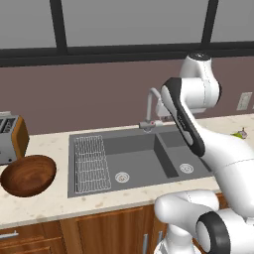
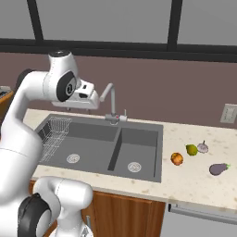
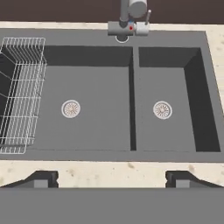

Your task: There is a mixed pile of frozen fruits and vegetables on the counter. Locate all the frozen vegetables and place the items in a bowl on the counter. Take all the frozen fruits and defrost them in a running sink.

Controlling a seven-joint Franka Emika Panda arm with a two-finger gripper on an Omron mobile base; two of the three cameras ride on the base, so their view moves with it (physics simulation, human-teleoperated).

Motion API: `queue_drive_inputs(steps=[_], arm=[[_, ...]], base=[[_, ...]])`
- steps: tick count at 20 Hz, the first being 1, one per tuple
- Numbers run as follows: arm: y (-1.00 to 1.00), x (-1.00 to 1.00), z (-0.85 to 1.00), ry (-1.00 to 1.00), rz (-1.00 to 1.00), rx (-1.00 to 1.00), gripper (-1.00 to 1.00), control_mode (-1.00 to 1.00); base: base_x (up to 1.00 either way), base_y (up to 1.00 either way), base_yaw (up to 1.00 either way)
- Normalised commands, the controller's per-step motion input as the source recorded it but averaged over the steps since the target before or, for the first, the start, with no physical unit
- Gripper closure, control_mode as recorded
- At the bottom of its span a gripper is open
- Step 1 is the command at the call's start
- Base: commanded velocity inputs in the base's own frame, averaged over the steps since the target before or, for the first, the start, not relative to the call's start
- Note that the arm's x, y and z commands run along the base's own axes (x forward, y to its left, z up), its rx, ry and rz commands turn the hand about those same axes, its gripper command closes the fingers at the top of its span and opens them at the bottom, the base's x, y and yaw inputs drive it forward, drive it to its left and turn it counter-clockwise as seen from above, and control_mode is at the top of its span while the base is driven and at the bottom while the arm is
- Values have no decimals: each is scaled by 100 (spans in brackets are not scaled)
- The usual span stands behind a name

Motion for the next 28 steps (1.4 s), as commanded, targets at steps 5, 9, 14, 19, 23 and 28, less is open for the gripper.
queue_drive_inputs(steps=[5, 9, 14, 19, 23, 28], arm=[[-32, -18, -16, 5, -9, 0, -100, -100], [-40, -9, -18, 6, -9, 0, -100, -100], [-49, -3, -16, 6, -7, 0, -100, -100], [-54, 0, -15, 7, -6, 0, -100, -100], [-57, 0, -16, 7, -5, 0, -100, -100], [-56, 0, -16, 8, -6, 0, -100, -100]], base=[[0, 0, 0], [0, 0, 0], [0, 0, 0], [0, 0, 0], [0, 0, 0], [0, 0, 0]])
